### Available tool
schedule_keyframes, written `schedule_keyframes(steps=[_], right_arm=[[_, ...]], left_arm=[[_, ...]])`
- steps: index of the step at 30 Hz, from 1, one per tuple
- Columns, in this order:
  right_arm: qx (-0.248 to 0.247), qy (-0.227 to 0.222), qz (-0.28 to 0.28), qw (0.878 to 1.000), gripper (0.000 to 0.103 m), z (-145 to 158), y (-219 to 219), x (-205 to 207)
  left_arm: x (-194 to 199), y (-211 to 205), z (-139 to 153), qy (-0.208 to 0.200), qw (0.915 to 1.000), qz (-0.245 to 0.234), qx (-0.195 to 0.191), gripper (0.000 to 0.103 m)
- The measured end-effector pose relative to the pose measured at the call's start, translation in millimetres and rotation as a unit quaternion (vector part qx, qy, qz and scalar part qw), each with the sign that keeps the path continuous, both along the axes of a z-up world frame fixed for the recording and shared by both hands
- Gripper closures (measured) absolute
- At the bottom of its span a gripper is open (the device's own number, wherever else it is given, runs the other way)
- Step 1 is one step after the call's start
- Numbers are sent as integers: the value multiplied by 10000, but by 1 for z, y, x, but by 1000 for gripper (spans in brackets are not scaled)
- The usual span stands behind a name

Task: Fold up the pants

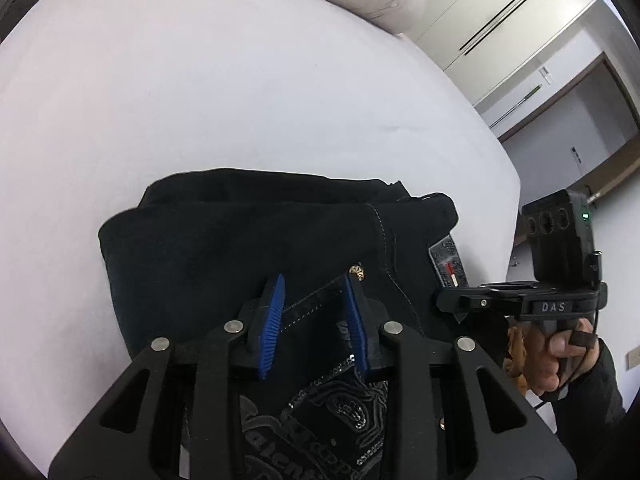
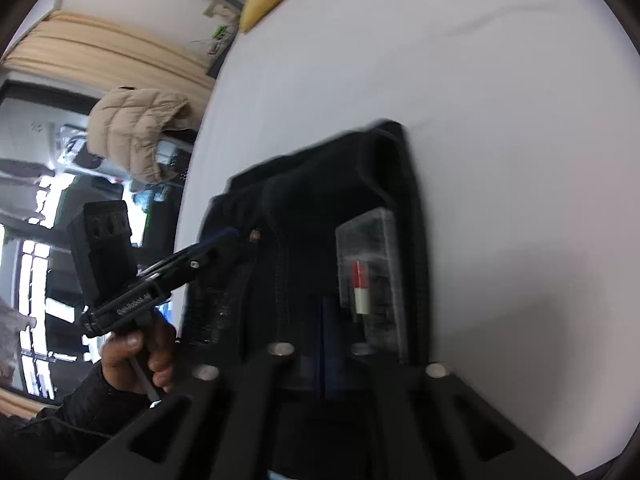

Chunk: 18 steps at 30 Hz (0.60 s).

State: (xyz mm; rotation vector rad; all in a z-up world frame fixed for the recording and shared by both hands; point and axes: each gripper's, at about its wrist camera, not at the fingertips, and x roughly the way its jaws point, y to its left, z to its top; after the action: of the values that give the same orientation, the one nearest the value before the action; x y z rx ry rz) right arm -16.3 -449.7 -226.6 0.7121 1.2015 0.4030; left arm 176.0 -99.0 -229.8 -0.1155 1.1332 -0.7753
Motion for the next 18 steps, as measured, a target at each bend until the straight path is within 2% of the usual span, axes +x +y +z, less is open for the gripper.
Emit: schedule_keyframes(steps=[11,18], right_arm=[[200,7,-48,9998,103,-4,0,-17],[550,-114,-342,9978,103,-3,-11,-42]], left_arm=[[-97,31,0,-154,9981,-527,-285,75],[-132,52,-6,-295,9962,-658,-495,75]])
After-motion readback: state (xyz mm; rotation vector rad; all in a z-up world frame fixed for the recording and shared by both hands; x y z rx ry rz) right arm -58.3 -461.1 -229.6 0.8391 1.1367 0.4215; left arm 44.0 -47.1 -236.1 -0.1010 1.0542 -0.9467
